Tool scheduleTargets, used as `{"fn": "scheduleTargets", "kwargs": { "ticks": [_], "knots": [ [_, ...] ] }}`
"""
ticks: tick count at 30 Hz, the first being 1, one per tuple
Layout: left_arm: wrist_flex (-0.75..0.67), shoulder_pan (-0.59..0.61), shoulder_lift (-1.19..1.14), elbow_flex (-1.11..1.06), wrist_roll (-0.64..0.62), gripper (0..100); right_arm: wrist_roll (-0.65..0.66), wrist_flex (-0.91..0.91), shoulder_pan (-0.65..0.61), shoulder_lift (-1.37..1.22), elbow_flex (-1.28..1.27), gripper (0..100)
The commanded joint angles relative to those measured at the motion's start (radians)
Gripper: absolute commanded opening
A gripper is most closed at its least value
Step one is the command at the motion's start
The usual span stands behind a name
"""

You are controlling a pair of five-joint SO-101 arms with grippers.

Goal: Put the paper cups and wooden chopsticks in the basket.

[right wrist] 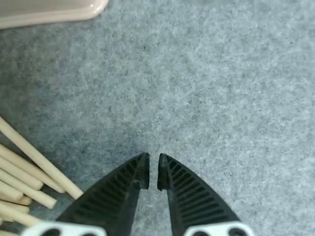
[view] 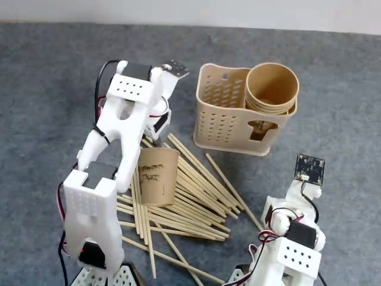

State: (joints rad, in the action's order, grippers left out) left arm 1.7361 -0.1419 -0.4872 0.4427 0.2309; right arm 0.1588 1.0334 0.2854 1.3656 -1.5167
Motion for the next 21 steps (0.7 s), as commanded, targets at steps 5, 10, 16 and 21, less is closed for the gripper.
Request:
{"fn": "scheduleTargets", "kwargs": {
  "ticks": [5, 10, 16, 21],
  "knots": [
    [0.018, -0.058, 0.018, 0.087, 0.009, 5, 0.012, -0.019, 0.008, 0.015, 0.008, 4.6],
    [0.023, -0.048, 0.018, 0.173, 0.005, 1, 0.012, -0.019, 0.008, 0.015, 0.008, 4.6],
    [0.025, -0.053, 0.030, 0.180, 0.003, 1, 0.012, -0.019, 0.008, 0.015, 0.008, 4.6],
    [0.026, -0.048, 0.125, 0.174, 0.003, 1, 0.012, -0.019, 0.008, 0.015, 0.008, 4.6]
  ]
}}
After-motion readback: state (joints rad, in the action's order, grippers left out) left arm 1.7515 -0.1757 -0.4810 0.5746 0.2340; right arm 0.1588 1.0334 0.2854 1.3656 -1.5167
